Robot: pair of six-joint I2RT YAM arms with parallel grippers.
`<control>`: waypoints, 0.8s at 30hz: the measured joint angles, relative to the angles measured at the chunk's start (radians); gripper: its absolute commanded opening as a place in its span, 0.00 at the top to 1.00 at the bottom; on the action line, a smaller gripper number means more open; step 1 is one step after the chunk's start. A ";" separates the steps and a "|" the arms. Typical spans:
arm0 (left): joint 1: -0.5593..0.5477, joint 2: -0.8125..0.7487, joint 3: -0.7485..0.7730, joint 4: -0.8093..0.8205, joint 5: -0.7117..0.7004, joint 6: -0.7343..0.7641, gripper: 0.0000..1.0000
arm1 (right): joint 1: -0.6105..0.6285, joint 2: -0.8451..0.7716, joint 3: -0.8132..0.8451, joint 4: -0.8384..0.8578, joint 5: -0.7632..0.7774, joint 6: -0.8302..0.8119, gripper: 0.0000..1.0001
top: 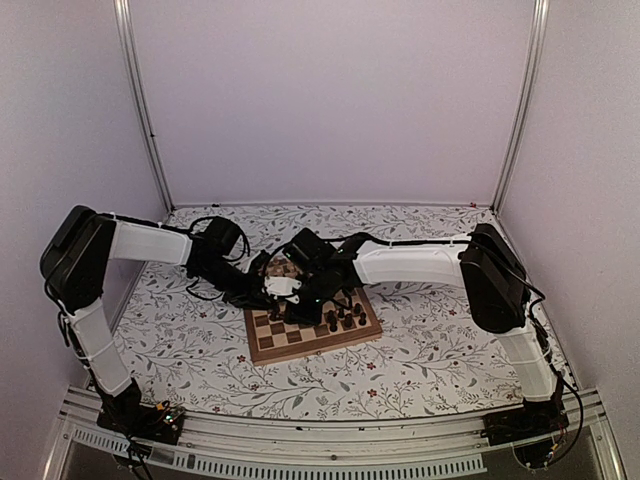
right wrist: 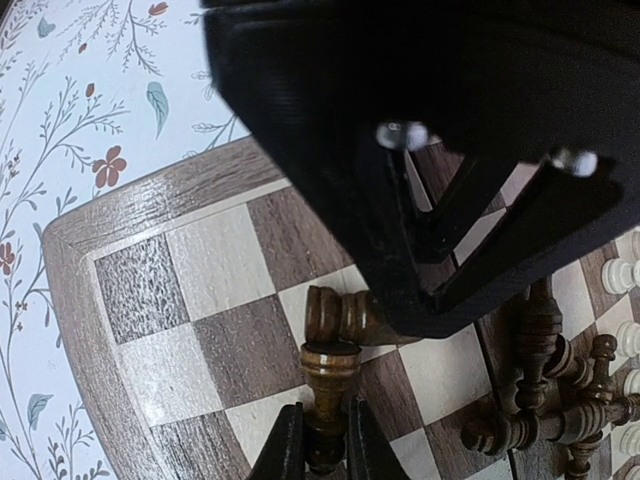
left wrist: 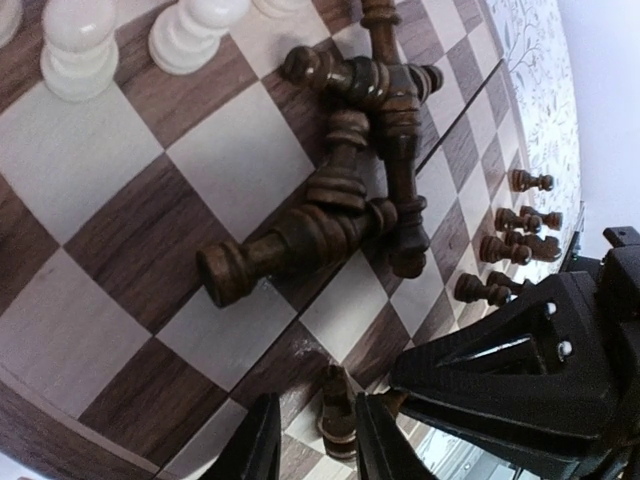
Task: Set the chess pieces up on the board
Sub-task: Pick up the chess piece from the chessboard.
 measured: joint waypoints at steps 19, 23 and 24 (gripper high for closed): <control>-0.010 0.031 0.001 0.016 0.056 -0.011 0.97 | 0.003 -0.006 -0.001 -0.013 0.006 -0.018 0.91; -0.014 0.027 0.001 0.021 0.052 -0.011 0.97 | 0.003 -0.017 -0.019 -0.005 0.008 -0.018 0.91; -0.018 0.023 0.000 0.022 0.045 -0.010 0.97 | 0.003 -0.024 -0.031 0.000 0.008 -0.019 0.91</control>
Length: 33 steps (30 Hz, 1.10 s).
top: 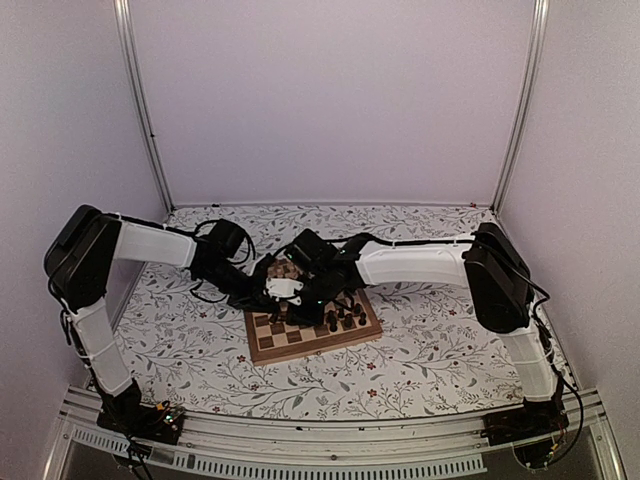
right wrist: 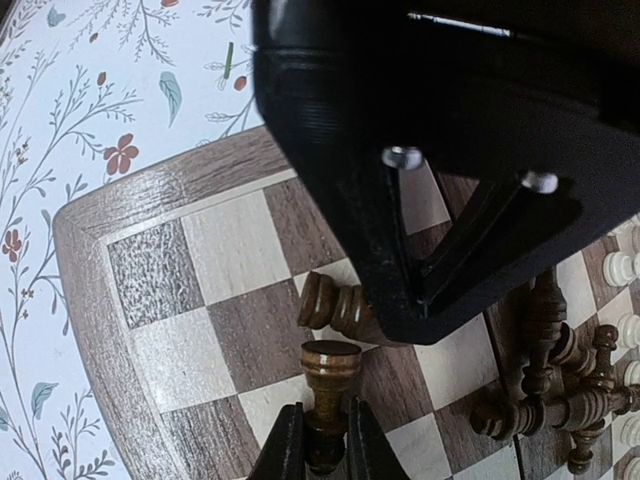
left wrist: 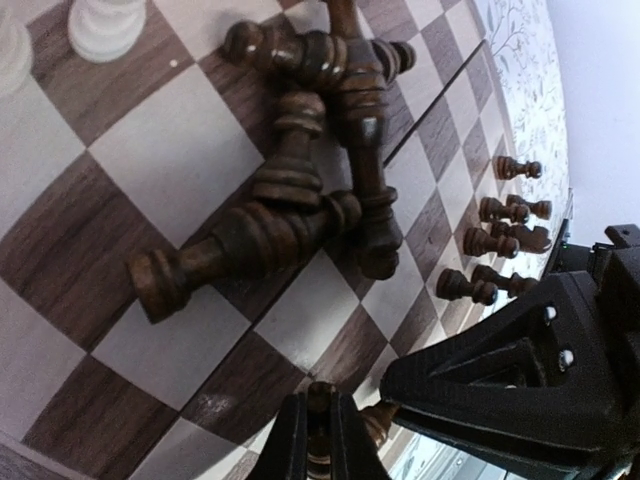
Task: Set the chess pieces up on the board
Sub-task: Pick up the chess piece from the chessboard.
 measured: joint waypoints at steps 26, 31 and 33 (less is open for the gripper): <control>-0.261 -0.555 -0.424 0.632 -0.420 0.033 0.98 | -0.332 -0.471 -0.383 -0.078 0.111 -0.126 0.91; -0.315 -0.599 -0.592 0.844 -0.503 0.097 0.98 | -0.372 -0.501 -0.440 -0.071 0.111 -0.114 0.91; -0.318 -0.600 -0.637 0.895 -0.520 0.116 0.98 | -0.369 -0.501 -0.454 -0.070 0.109 -0.106 0.91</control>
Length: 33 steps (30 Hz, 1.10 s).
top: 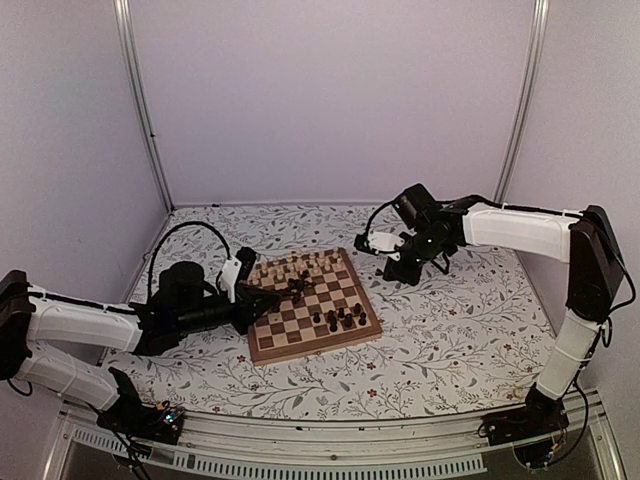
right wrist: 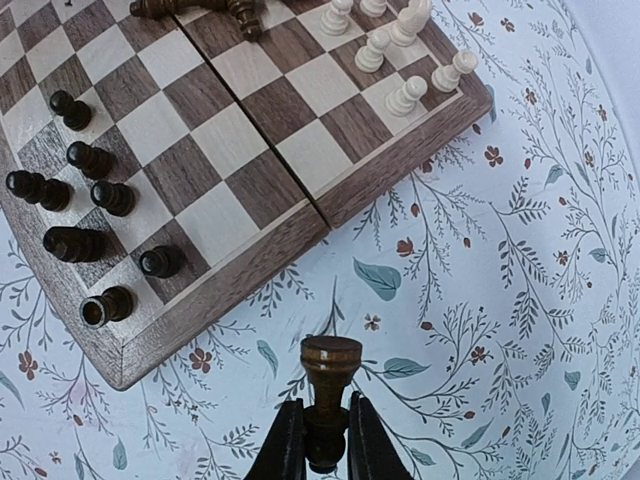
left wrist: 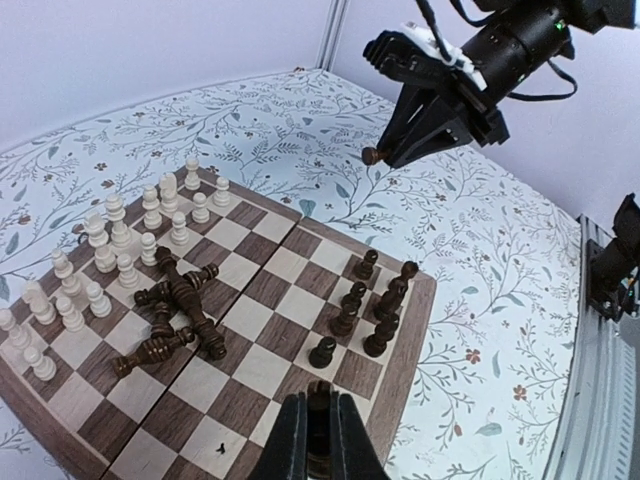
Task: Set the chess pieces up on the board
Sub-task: Pick up the chess piece from the chessboard, then place the chess piece on the chessboard.
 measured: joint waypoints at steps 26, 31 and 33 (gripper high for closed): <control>-0.081 0.204 -0.120 0.308 -0.031 0.102 0.97 | 0.003 0.029 -0.042 0.039 -0.005 0.049 0.91; -0.081 0.230 -0.120 0.311 -0.034 0.101 0.97 | 0.003 0.029 -0.042 0.045 -0.005 0.052 0.91; -0.081 0.237 -0.120 0.313 -0.038 0.101 0.97 | 0.003 0.029 -0.042 0.046 -0.005 0.052 0.91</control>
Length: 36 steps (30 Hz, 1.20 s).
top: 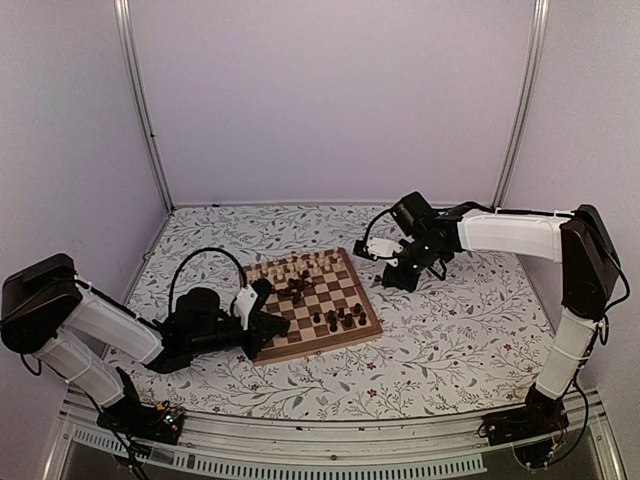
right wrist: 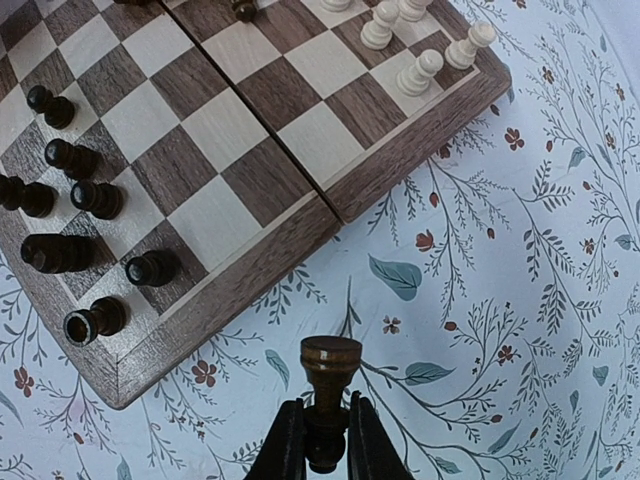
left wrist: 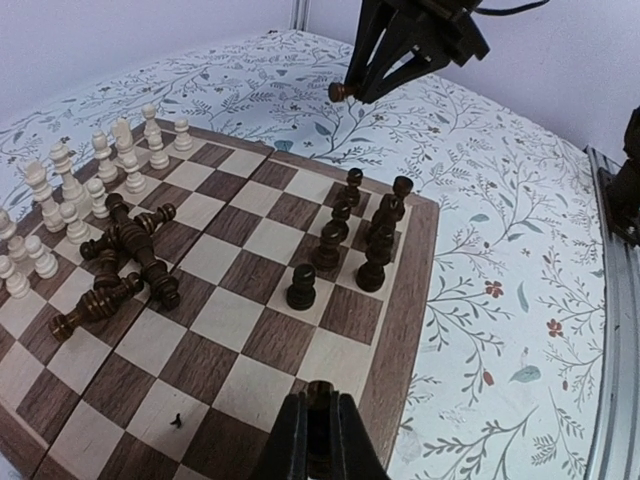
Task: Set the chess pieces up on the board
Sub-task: Place the chess piece on the chessboard.
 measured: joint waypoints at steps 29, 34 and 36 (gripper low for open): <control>-0.010 0.055 0.009 0.007 -0.052 -0.009 0.74 | 0.000 0.000 -0.001 0.023 -0.003 0.006 0.91; -0.013 -0.023 0.007 -0.043 -0.051 -0.024 0.66 | 0.000 -0.001 -0.005 0.024 -0.003 0.006 0.91; -0.014 -0.058 0.010 -0.087 -0.048 -0.029 0.64 | 0.000 -0.004 -0.011 0.027 -0.003 0.007 0.91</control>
